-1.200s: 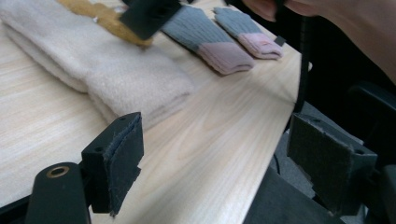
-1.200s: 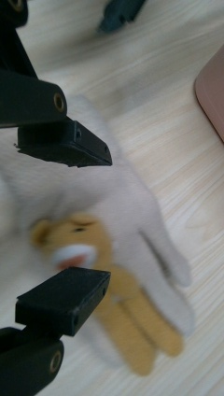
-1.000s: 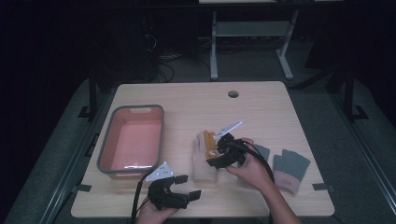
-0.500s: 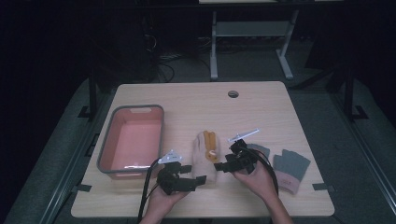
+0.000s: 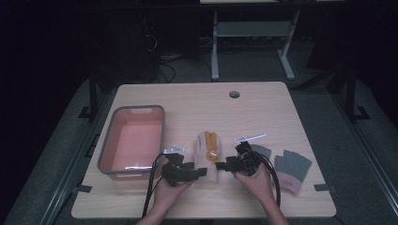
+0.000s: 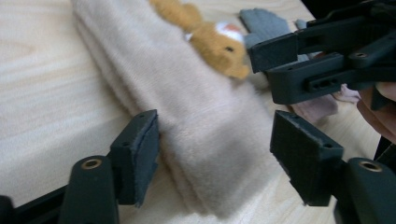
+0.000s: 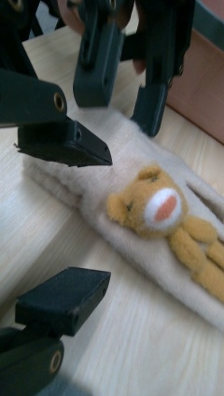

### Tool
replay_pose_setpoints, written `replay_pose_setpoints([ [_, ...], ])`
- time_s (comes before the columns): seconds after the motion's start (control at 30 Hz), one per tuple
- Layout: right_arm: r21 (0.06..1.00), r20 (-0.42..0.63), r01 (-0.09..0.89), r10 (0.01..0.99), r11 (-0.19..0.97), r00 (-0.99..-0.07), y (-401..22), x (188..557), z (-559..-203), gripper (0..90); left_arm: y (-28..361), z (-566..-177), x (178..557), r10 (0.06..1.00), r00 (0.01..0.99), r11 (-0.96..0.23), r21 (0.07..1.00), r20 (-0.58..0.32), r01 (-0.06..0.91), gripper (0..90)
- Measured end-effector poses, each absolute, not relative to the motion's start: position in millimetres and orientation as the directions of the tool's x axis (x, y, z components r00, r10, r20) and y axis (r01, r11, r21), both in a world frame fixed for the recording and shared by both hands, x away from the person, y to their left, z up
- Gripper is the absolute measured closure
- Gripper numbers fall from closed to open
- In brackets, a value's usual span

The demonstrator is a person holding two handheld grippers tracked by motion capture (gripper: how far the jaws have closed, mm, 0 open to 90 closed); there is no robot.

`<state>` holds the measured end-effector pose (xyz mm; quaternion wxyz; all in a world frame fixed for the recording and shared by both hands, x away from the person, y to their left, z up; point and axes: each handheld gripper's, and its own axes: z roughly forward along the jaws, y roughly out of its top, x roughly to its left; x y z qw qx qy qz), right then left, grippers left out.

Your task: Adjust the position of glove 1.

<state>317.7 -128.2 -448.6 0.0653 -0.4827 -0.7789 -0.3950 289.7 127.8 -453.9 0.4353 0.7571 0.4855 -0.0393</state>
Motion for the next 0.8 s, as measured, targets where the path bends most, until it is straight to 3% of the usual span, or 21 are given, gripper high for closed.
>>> replay_pose_setpoints([
  [0.3, 0.523, 0.526, 0.831, 0.697, 0.189, -0.488, -126.3, 322.4, -457.9, 41.4, 126.6, -465.3, 297.1, 0.706, 0.500, -0.164, 0.570, -0.502, 0.805, 36.2],
  [0.57, 0.487, 0.562, 0.864, 0.710, 0.131, -0.425, -119.3, 328.5, -465.6, 47.0, 124.9, -465.6, 299.5, 0.689, 0.523, -0.204, 0.558, -0.502, 0.804, 49.1],
  [0.8, 0.464, 0.596, 0.882, 0.705, 0.087, -0.383, -114.3, 328.5, -469.0, 50.6, 125.3, -466.2, 304.3, 0.675, 0.515, -0.212, 0.530, -0.528, 0.821, 54.9],
])
